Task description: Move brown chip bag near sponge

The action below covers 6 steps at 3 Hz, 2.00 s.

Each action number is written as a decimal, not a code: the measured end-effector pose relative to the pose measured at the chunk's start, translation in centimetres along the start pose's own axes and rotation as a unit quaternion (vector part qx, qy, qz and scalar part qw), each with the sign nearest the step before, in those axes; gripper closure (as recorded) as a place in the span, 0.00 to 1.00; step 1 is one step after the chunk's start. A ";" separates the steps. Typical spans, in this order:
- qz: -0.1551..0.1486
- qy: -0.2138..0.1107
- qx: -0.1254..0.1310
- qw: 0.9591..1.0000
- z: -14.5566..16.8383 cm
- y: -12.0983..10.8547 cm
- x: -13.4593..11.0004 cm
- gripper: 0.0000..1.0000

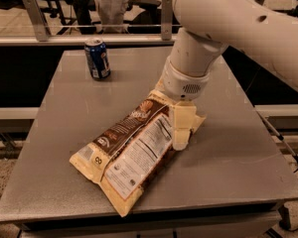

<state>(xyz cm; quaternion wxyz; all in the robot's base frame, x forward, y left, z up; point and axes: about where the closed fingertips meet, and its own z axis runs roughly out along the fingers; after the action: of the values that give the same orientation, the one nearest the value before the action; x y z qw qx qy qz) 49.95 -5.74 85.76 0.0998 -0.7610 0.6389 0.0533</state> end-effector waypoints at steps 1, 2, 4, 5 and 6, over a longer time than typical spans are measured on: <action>-0.001 0.011 -0.010 1.000 1.0 -0.3 0.1 0.16; 0.003 0.016 -0.010 1.000 1.0 -0.9 0.6 0.38; 0.023 0.039 0.016 0.999 -1.7 -2.5 3.3 0.85; 0.050 0.057 0.035 0.997 -3.8 -3.8 6.0 1.00; 0.084 0.073 0.050 0.992 -5.2 -5.1 8.7 1.00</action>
Offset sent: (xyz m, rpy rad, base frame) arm 0.0184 -0.0100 -0.0091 -0.0505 0.0168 -0.0188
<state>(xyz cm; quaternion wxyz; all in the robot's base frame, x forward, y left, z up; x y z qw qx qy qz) 56.30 -14.43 89.45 0.0860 -0.7002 0.7082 -0.0262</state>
